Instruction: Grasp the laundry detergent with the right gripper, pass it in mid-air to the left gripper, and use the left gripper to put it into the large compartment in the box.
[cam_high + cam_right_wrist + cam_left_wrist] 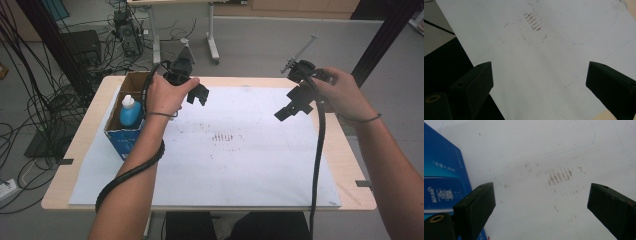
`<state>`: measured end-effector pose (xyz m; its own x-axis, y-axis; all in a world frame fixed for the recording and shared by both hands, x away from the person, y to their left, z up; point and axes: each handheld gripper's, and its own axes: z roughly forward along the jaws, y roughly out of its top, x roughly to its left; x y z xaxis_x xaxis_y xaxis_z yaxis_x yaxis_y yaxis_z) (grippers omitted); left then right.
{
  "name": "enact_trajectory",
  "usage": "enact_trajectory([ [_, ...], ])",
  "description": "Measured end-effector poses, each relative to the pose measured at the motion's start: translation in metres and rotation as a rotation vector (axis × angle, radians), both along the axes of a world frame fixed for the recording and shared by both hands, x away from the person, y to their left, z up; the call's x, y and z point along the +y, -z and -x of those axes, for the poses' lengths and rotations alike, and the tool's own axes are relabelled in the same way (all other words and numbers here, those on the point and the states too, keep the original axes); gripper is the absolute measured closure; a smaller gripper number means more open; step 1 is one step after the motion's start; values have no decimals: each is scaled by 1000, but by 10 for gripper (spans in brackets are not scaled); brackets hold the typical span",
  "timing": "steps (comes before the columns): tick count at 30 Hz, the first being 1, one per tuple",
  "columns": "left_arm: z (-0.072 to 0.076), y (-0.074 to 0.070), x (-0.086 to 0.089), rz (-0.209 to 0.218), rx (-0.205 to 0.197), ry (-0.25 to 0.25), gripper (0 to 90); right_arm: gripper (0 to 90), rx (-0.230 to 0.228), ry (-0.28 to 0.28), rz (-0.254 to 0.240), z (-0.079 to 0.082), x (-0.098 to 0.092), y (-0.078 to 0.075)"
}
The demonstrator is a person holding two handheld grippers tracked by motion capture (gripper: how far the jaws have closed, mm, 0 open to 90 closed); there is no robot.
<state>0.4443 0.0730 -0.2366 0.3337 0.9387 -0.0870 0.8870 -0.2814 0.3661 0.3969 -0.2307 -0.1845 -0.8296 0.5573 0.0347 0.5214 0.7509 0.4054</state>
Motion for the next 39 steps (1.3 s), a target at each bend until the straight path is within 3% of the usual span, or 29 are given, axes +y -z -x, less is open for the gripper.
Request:
enact_trajectory([
  [12, -8, 44, -12, 21, 4, 2, 114, 70, -13, 18, 1, 5, -8, -7],
  [16, -10, 58, -13, -1, 14, 9, 129, 70, -13, 21, -2, 7, -10, -6],
  [32, -12, 88, -17, -8, 26, -1, 143, 70, -14, 28, -10, 10, -16, -3],
  [39, -13, 103, -12, -15, 54, -16, 146, 69, -14, 27, -19, 10, -16, -1],
])
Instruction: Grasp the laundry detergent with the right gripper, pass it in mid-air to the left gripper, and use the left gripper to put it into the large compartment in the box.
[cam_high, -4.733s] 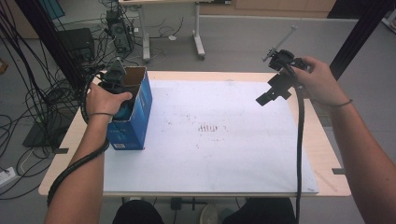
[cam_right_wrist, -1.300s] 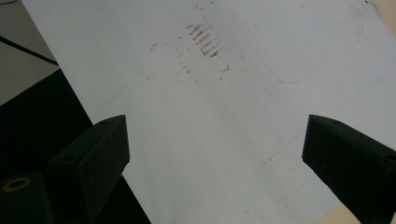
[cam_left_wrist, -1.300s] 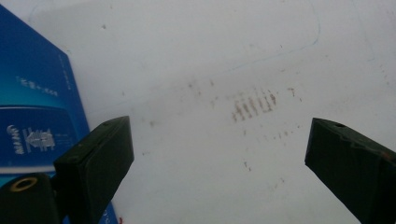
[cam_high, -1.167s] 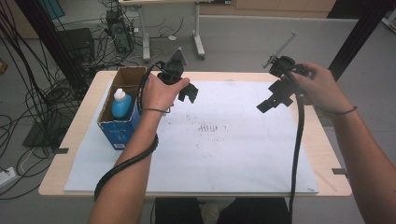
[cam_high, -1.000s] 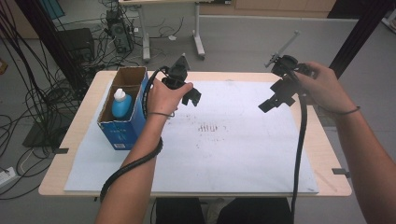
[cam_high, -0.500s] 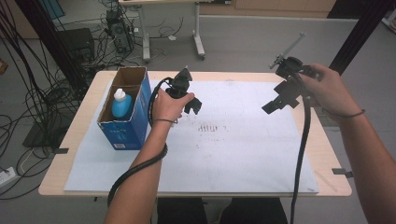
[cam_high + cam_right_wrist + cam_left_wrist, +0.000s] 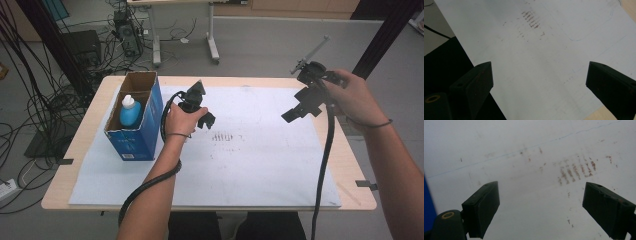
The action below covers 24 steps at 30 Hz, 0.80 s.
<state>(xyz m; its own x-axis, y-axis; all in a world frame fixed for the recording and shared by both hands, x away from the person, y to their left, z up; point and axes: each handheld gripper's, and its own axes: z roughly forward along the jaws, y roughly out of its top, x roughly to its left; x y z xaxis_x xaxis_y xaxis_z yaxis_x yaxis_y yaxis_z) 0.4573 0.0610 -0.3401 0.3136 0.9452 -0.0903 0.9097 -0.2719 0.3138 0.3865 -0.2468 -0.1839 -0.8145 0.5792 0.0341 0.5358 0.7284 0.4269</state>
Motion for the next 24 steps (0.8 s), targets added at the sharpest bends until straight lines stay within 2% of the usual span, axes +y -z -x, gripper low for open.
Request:
enact_trajectory([
  [11, -1, 11, 6, 8, 23, -10, 145, 69, 11, 1, 3, -4, 2, 5],
  [24, 0, 9, 9, 5, 21, -10, 144, 69, 10, -6, 4, -6, 4, 6],
])
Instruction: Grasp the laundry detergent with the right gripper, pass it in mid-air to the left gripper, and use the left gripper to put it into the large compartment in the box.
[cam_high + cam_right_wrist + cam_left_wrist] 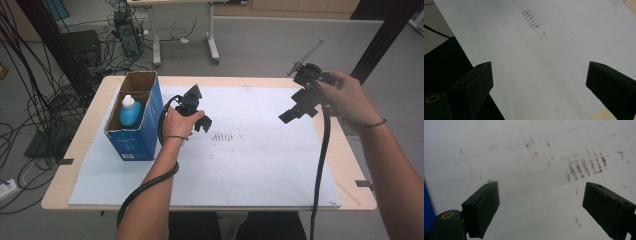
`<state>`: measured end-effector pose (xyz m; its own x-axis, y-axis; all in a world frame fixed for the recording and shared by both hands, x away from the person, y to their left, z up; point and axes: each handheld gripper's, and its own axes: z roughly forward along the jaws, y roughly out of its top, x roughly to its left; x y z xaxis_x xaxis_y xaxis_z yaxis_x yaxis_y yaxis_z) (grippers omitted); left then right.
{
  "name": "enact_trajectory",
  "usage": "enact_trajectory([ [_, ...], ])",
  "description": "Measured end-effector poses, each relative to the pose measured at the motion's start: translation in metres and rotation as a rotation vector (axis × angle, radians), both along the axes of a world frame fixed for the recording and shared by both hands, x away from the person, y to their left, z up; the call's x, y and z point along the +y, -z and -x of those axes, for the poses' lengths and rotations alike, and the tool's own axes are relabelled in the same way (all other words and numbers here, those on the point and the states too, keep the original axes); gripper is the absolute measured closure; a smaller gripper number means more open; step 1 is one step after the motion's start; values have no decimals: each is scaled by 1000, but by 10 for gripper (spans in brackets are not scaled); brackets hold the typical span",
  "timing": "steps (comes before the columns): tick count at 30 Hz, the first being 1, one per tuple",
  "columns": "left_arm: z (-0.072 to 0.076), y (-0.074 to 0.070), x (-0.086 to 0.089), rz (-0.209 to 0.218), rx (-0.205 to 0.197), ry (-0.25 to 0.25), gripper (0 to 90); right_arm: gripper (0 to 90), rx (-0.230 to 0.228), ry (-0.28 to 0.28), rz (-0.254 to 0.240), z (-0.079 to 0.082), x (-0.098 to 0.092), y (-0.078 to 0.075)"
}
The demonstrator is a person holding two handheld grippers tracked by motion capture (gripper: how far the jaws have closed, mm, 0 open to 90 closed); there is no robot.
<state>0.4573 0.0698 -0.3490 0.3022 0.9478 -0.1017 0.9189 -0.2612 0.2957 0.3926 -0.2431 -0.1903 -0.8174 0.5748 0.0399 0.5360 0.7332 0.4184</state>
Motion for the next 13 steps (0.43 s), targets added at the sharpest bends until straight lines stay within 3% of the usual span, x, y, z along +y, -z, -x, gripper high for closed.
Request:
enact_trajectory([
  [2, 1, -1, 0, 17, 7, 4, 144, 69, 2, -2, -2, 0, 0, 0],
  [13, 2, -3, -3, 9, 1, 9, 143, 69, 2, -12, 3, -1, 3, 0],
])
